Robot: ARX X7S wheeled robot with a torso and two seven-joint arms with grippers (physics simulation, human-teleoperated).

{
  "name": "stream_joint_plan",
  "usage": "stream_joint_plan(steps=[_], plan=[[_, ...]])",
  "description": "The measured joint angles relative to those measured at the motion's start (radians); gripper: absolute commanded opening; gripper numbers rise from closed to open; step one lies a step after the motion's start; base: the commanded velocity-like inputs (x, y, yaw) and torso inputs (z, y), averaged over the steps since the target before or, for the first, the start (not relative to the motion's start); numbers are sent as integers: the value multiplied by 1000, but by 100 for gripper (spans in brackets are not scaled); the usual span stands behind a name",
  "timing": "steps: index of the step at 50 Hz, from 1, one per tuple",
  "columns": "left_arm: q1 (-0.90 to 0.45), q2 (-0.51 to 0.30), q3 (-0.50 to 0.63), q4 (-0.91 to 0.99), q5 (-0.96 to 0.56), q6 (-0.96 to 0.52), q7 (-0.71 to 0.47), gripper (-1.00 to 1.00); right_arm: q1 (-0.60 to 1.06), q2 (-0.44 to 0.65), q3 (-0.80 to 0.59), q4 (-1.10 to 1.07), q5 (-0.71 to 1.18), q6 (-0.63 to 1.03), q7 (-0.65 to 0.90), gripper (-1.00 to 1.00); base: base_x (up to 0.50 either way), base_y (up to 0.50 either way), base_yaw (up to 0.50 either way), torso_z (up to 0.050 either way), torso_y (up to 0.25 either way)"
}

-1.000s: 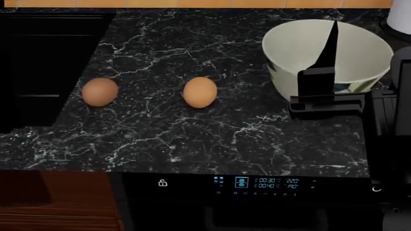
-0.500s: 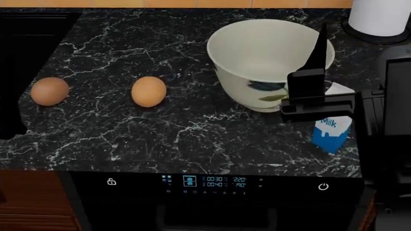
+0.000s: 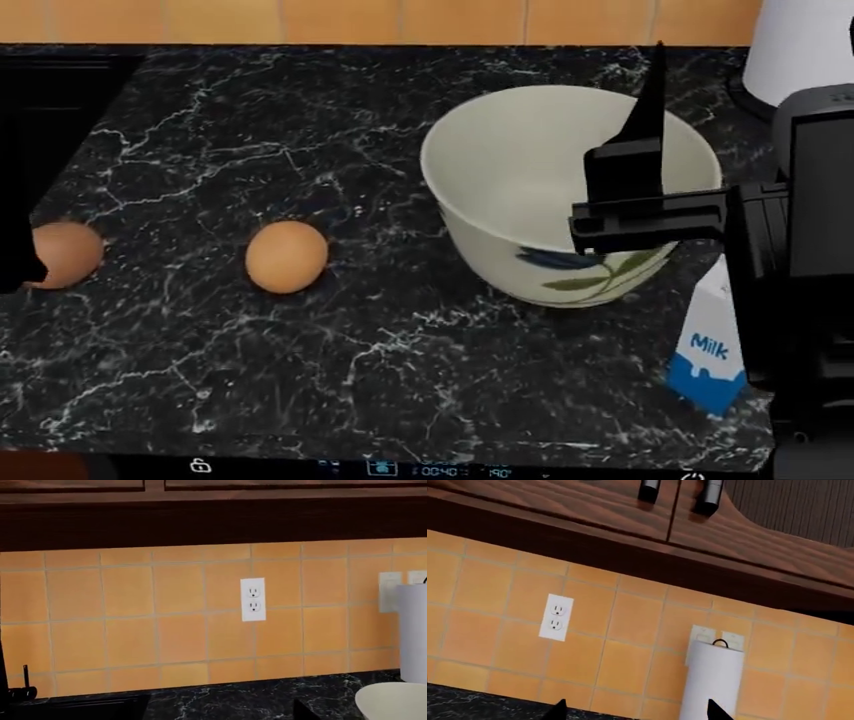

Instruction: Place the eggs and milk next to the bowl.

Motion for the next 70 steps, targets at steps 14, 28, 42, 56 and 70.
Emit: stream_joint_plan(steps=[14,28,42,56,70], plan=[[0,-5,1,3,-8,-5,-5,100,-4,0,2,1,6,-1,3,100,353,-32,0,0,0],[-4,-4,7,4,-21,-21,-14,100,-14,0,11,0,11,-9,6,100,151,-10,0,0,1],[-51,-23,-7,-3,-130,-172,-8,100,-26,-1,17,-9,20,-10,8,100,0,0,0,0,0],[-195,-53,23,-60,-315,-445,18,100,-36,3,35,-26,33,0,9,100,0,0,0,0,0],[-299,-94,123,-173,-482,-579,18,100,-47,8,50,-38,42,6,11,100,0,0,0,0,0]])
